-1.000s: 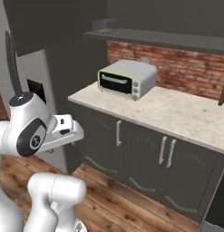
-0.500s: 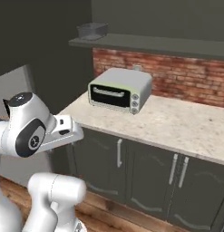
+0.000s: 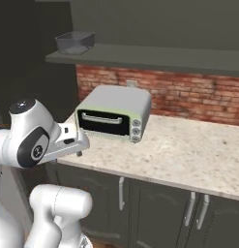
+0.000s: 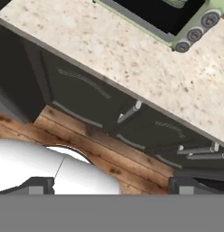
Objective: Retrieve the tupperware and aluminum foil from the cabinet and place them on the dining counter near the plate with corn and kebab skewer to prepare for storing leftovers.
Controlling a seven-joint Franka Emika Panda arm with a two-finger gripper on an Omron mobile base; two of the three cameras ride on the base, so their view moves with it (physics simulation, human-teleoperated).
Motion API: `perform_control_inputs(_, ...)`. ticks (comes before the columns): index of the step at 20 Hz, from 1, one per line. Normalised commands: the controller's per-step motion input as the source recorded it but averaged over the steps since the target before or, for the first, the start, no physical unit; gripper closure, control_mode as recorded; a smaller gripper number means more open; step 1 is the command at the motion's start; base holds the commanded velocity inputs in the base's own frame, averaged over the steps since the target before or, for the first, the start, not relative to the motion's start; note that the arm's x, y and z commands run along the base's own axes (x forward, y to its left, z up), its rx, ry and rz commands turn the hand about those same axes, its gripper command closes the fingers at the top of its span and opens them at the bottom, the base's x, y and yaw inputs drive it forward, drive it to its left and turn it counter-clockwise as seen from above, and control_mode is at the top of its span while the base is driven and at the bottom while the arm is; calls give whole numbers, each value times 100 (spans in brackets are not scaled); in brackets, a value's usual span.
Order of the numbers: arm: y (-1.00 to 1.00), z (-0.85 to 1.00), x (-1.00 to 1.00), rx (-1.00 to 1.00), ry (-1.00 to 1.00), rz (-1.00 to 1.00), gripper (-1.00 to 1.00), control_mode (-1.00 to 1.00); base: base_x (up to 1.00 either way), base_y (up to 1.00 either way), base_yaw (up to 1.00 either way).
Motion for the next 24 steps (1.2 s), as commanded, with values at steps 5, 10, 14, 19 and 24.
perform_control_inputs(5,0,0,0,0,0,0,-100,100,78,28,-27)
perform_control_inputs(10,16,21,9,-4,-8,-9,-100,-100,21,19,-9)
perform_control_inputs(14,16,60,0,-6,-24,-8,-100,-100,0,0,0)
perform_control_inputs(19,11,80,0,-5,-28,-4,-100,-100,0,0,0)
perform_control_inputs(24,-14,55,0,16,-34,-9,-100,-100,0,0,0)
